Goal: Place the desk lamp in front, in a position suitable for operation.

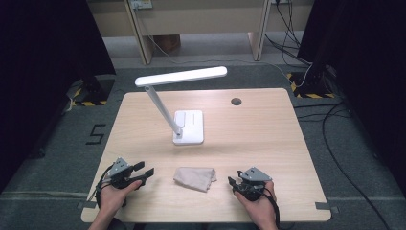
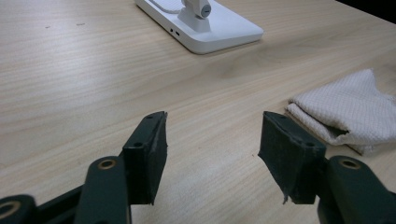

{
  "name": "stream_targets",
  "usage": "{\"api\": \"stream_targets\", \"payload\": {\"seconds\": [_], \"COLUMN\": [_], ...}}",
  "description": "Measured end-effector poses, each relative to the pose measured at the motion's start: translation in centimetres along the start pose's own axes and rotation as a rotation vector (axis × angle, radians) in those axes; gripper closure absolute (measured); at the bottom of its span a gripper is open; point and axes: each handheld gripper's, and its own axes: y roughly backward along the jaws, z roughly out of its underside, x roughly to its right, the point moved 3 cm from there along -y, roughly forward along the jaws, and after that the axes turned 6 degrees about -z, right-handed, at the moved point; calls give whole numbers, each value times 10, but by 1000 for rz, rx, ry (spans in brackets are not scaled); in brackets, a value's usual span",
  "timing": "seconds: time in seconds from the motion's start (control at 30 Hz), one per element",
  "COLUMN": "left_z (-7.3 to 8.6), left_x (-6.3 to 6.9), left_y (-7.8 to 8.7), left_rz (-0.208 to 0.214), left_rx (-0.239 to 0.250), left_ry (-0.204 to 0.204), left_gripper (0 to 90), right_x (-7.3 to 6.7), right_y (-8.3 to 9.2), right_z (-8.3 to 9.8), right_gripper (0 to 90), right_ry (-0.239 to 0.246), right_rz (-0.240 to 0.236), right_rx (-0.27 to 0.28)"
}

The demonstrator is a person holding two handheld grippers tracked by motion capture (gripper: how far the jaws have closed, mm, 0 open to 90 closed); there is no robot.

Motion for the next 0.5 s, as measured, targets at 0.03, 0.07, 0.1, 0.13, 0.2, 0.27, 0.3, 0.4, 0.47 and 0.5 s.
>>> {"api": "stream_targets", "payload": {"seconds": [0.03, 0.07, 0.1, 0.13, 0.2, 0.27, 0.3, 0.4, 0.47, 0.5], "left_z": [-1, -1, -7, -7, -21, -27, -33, -60, -75, -83], "left_x": [1, 1, 4, 4, 4, 4, 4, 3, 2, 1], "left_y": [-1, -1, -4, -4, -10, -12, -15, -34, -45, -50], "left_rz": [-3, -3, 5, 5, 2, 3, 1, 16, 4, -8], "left_rx": [0, 0, 13, 13, 32, 43, 47, 54, 59, 61], "left_ry": [4, 4, 25, 25, 20, 22, 22, 26, 19, 15], "left_gripper": [374, 356, 343, 337, 326, 324, 324, 327, 327, 327], "right_x": [0, 0, 0, 0, 0, -2, -2, -7, -11, -13], "right_y": [0, 0, 0, 0, 1, 2, 2, 1, -1, -2], "right_z": [0, 0, 0, 0, -3, -6, -6, -13, -16, -19], "right_gripper": [533, 533, 531, 531, 529, 528, 528, 527, 525, 523], "right_ry": [-3, -3, -2, -2, -8, -6, -6, 0, 0, 7], "right_rz": [1, 1, -1, -1, -3, -7, -7, -22, -37, -44], "right_rx": [0, 0, 6, 6, 12, 24, 24, 30, 34, 38]}}
